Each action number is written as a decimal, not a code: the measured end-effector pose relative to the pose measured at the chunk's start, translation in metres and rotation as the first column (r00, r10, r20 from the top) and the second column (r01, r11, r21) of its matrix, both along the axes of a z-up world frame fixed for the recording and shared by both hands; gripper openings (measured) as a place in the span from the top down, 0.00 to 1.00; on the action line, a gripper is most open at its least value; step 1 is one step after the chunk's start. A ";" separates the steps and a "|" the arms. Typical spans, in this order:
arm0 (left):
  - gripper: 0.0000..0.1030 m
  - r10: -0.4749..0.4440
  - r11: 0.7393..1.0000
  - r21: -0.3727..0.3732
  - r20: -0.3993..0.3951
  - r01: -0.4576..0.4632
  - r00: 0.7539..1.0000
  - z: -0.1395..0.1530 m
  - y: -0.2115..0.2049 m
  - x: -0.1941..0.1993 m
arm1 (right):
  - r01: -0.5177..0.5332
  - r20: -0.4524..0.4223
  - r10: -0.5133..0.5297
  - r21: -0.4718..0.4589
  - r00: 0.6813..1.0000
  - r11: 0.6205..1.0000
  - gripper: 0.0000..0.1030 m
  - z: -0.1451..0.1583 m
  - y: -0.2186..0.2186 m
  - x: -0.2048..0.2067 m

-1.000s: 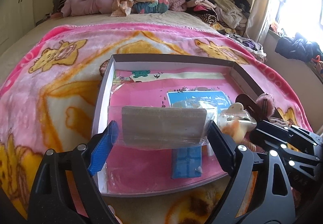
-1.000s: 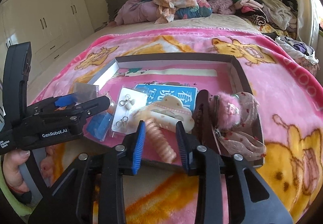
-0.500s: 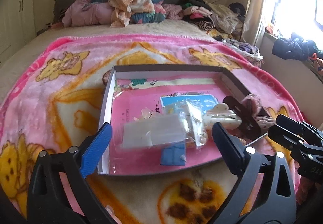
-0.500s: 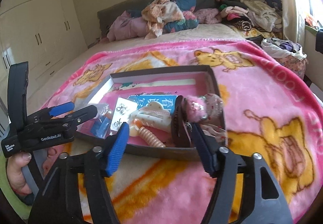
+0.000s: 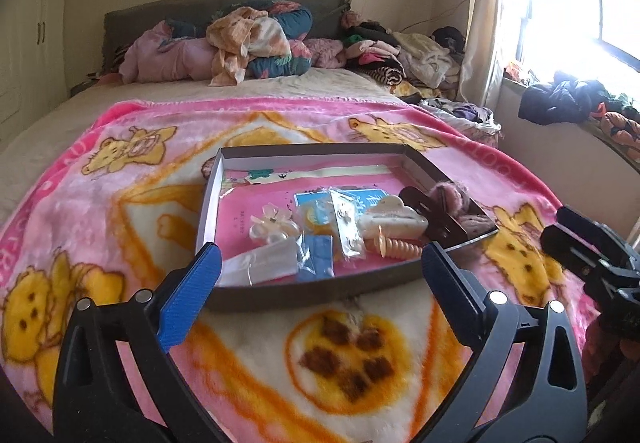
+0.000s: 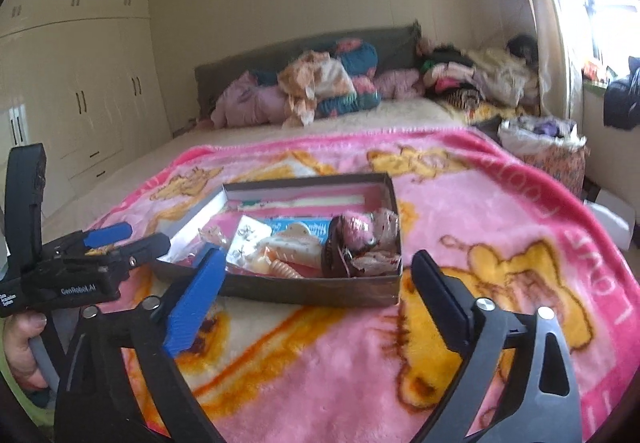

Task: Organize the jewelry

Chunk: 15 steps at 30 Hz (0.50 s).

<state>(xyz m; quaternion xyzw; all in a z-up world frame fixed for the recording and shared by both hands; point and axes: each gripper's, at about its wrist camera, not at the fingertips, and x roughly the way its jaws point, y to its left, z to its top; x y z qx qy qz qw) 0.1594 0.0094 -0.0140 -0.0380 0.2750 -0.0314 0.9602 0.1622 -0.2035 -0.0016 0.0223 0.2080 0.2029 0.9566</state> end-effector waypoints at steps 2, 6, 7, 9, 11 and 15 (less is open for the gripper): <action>0.11 -0.005 1.000 0.002 0.014 0.005 1.000 0.000 -0.004 -0.009 | 0.007 0.051 -0.007 0.003 0.999 1.000 0.06 0.001 -0.002 -0.012; 0.11 -0.002 1.000 0.010 0.034 0.002 0.999 -0.001 -0.009 -0.021 | 0.021 0.076 -0.022 0.013 0.997 1.000 0.06 -0.003 -0.007 -0.027; 0.11 -0.004 1.000 0.007 0.037 0.004 0.999 -0.001 -0.010 -0.023 | 0.027 0.077 -0.028 0.016 0.997 1.000 0.06 -0.004 -0.008 -0.030; 0.11 -0.001 1.000 0.009 0.045 0.001 0.999 -0.003 -0.013 -0.030 | 0.044 0.079 -0.045 0.015 0.996 0.999 0.06 -0.008 -0.009 -0.036; 0.11 0.001 1.000 0.018 0.048 -0.002 0.999 -0.006 -0.016 -0.036 | 0.057 0.075 -0.058 0.018 0.995 0.998 0.06 -0.010 -0.011 -0.041; 0.11 0.011 1.000 0.007 0.048 -0.011 0.999 -0.011 -0.016 -0.043 | 0.085 0.070 -0.088 0.039 0.994 0.996 0.06 -0.014 -0.015 -0.050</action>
